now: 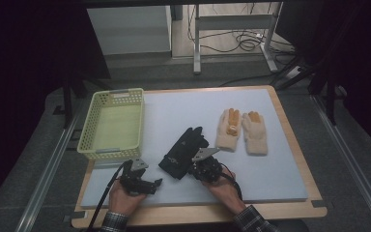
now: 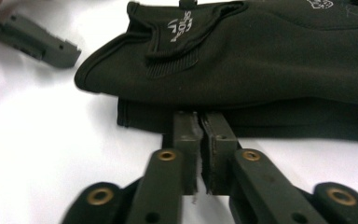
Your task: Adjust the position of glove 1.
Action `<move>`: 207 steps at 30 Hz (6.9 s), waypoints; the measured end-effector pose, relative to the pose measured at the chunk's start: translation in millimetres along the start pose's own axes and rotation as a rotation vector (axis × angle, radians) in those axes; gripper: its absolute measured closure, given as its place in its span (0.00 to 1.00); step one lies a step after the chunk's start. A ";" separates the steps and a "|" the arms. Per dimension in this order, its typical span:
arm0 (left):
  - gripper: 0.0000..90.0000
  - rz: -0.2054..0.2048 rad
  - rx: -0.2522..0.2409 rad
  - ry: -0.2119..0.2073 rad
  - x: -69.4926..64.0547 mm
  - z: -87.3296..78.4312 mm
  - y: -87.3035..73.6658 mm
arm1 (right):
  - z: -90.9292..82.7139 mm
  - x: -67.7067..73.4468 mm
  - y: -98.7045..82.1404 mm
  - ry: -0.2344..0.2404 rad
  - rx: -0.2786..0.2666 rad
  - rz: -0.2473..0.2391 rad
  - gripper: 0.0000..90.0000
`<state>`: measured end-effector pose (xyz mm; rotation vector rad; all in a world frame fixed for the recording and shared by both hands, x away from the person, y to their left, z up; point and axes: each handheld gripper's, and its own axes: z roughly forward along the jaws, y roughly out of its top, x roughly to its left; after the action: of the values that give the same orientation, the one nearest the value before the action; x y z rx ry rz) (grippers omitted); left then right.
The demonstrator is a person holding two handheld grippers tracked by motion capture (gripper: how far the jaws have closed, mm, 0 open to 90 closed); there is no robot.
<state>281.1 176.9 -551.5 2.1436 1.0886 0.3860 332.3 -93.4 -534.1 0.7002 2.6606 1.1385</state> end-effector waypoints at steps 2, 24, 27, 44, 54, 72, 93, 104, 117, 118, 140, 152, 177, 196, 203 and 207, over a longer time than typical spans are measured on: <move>0.06 0.003 0.000 0.001 0.1 0.0 0.0 | -6.7 1.2 -0.6 -0.027 0.006 -0.030 0.90; 0.01 -0.013 -0.045 -0.061 -15.3 -9.9 21.9 | -109.4 -89.1 -92.8 -0.321 -0.006 0.196 0.32; 0.00 -0.001 -0.026 -0.063 -19.5 -8.6 41.4 | -114.6 -93.5 -100.1 -0.311 -0.038 0.232 0.30; 0.00 0.044 0.057 -0.041 -35.3 39.6 103.4 | -112.5 -91.8 -100.1 -0.318 -0.027 0.212 0.28; 0.00 0.055 0.102 0.008 -34.8 74.3 113.5 | -112.5 -91.5 -100.1 -0.320 -0.025 0.211 0.28; 0.11 0.044 0.136 0.010 -39.6 77.0 110.4 | -112.2 -91.0 -100.0 -0.325 -0.024 0.207 0.28; 0.78 0.094 0.056 0.086 -34.0 39.3 122.9 | -112.1 -90.8 -100.0 -0.327 -0.023 0.205 0.28; 0.77 0.047 0.014 0.094 -15.9 5.7 141.3 | -112.1 -91.0 -100.0 -0.327 -0.023 0.203 0.28; 0.76 -0.039 -0.015 0.197 25.9 -32.0 155.8 | -111.8 -90.9 -100.1 -0.327 -0.027 0.203 0.28; 0.76 -0.050 -0.015 0.206 30.0 -34.0 155.3 | -111.8 -90.9 -100.1 -0.327 -0.027 0.203 0.28; 0.75 -0.276 -0.025 0.408 133.2 -76.6 112.5 | -111.8 -90.8 -100.1 -0.327 -0.028 0.204 0.28; 0.74 -0.367 -0.006 0.456 174.7 -70.3 91.0 | -111.7 -90.8 -100.1 -0.327 -0.029 0.204 0.28; 0.68 -0.445 0.164 0.418 228.7 -22.3 76.9 | -111.7 -91.0 -100.2 -0.327 -0.027 0.203 0.28; 0.05 -0.451 0.121 0.365 225.4 -30.2 83.1 | -111.6 -90.9 -100.2 -0.328 -0.029 0.203 0.28; 0.02 -0.419 0.051 0.326 215.8 -39.7 78.8 | -111.6 -90.9 -100.2 -0.327 -0.029 0.203 0.28; 0.01 -0.378 0.012 0.318 207.6 -47.2 78.3 | -111.6 -90.8 -100.2 -0.328 -0.029 0.203 0.28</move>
<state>427.3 331.3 -472.4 1.8677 1.6428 0.5515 340.1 -268.5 -531.3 1.0692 2.3365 1.0026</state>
